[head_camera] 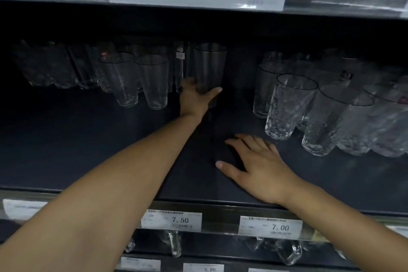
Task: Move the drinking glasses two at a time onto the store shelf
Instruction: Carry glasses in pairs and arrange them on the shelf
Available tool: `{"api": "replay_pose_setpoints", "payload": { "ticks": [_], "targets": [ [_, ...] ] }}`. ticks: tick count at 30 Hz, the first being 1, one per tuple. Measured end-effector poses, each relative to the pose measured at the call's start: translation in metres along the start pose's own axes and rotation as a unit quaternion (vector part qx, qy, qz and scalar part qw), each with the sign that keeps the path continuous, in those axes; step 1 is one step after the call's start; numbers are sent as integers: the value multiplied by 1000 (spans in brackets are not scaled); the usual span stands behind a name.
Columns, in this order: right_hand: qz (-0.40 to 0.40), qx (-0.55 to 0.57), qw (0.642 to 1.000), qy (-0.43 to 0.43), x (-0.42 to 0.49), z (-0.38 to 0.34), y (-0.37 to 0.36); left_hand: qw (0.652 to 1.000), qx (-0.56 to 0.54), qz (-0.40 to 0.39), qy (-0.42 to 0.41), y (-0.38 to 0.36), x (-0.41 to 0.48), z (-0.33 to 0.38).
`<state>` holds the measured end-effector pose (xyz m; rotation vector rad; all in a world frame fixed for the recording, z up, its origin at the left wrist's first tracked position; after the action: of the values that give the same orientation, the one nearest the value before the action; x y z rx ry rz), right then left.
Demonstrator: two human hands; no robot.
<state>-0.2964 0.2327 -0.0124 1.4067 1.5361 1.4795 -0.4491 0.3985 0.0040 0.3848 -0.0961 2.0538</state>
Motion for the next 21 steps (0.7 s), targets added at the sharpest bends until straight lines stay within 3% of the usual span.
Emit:
{"api": "replay_pose_setpoints", "payload": {
  "ticks": [21],
  "targets": [
    [1,-4,1000,-2,-1,-2,-1,1000,14,3,3,-23,36,-17]
  ]
}}
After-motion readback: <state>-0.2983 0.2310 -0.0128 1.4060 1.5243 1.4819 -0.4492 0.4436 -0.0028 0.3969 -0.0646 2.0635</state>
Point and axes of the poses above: each hand's wrist, its own x-axis towards the middle knuckle, its own y-axis out of the back of the hand, z = x × y, the point moved 6 cm from there along x, towards the middle knuckle, and after that the axes turned 12 degrees about z, right-handed, at the moved point
